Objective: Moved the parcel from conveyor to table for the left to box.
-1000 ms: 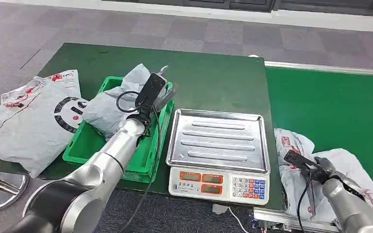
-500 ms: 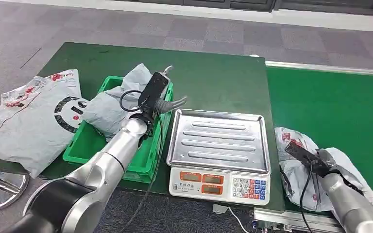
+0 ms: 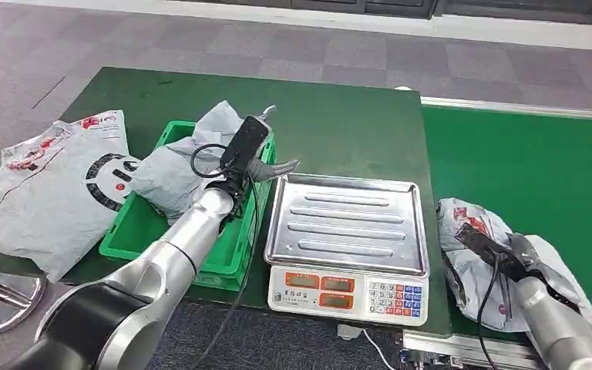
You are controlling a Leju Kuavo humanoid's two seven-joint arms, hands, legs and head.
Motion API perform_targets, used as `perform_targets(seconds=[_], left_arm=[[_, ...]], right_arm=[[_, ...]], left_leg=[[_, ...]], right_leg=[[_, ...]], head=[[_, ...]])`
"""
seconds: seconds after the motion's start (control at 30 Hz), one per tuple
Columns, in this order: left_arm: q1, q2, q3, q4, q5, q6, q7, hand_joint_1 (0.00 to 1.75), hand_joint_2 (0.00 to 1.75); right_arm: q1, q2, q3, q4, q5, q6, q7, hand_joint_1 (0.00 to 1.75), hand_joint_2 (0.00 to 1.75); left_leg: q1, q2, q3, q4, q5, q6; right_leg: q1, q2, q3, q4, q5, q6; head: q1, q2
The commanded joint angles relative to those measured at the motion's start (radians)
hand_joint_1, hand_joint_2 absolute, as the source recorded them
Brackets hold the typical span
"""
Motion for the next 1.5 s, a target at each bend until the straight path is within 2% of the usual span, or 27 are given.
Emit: perform_targets(seconds=[0.03,0.17,0.2,0.23,0.47,0.9,1.3,1.5], left_arm=[[-0.043,0.020,-0.062,0.048,0.008,-0.002,0.009,0.00,1.75],[-0.051,0.024,-0.086,0.055,0.022,0.000,0.017,0.00,1.75],[-0.053,0.023,-0.090,0.056,0.023,-0.002,0.019,0.00,1.75],[-0.055,0.020,-0.091,0.058,0.024,0.000,0.020,0.00,1.75],[-0.048,0.029,-0.102,0.057,0.045,0.008,0.020,0.00,1.75],[-0.048,0.029,-0.106,0.064,0.055,0.013,0.028,0.00,1.75],[-0.041,0.036,-0.113,0.054,0.069,0.009,0.026,0.00,1.75],[-0.045,0.030,-0.119,0.054,0.069,0.004,0.027,0.00,1.75]], right_arm=[[-0.015,0.010,-0.018,0.000,0.000,-0.005,0.009,1.75,1.75],[0.009,0.003,-0.035,-0.048,0.008,-0.010,0.025,1.75,1.75],[0.009,-0.005,-0.019,-0.041,0.026,0.011,0.041,1.03,1.75],[0.011,-0.008,-0.015,-0.033,0.030,0.019,0.045,0.00,1.75],[-0.027,0.027,0.013,0.032,0.080,0.005,0.069,0.00,1.75],[-0.028,0.015,0.005,0.005,0.120,-0.041,0.111,0.00,1.75],[-0.008,0.051,-0.028,-0.097,0.128,-0.142,0.070,0.00,1.75],[-0.004,0.090,-0.020,-0.092,0.135,-0.142,0.066,0.00,1.75]], left_leg=[[0.000,0.003,0.002,-0.001,-0.001,0.000],[0.000,0.003,0.002,-0.001,-0.001,0.000],[0.001,0.003,0.003,-0.002,-0.001,0.000],[0.000,0.003,0.003,-0.001,-0.001,0.000],[0.001,0.004,0.001,0.000,-0.001,0.000],[0.000,0.005,0.003,-0.002,-0.001,0.000],[0.000,0.006,0.003,-0.002,-0.001,0.000],[0.001,0.006,0.003,-0.002,-0.001,-0.001]], right_leg=[[0.001,0.001,0.002,-0.002,0.000,-0.001],[0.001,0.000,0.001,-0.001,0.000,-0.001],[0.001,0.000,0.002,-0.002,0.000,-0.002],[0.001,0.000,0.002,-0.002,0.000,-0.002],[0.001,0.002,0.000,-0.001,0.000,-0.001],[0.001,0.002,0.003,-0.003,0.000,-0.002],[0.001,0.003,0.002,-0.002,0.001,-0.002],[0.002,0.003,0.002,-0.002,0.001,-0.002]], head=[[0.000,0.000],[0.000,0.000],[0.000,0.000],[0.000,0.000],[0.000,0.000],[0.000,0.000],[0.000,0.000],[0.000,0.000]])
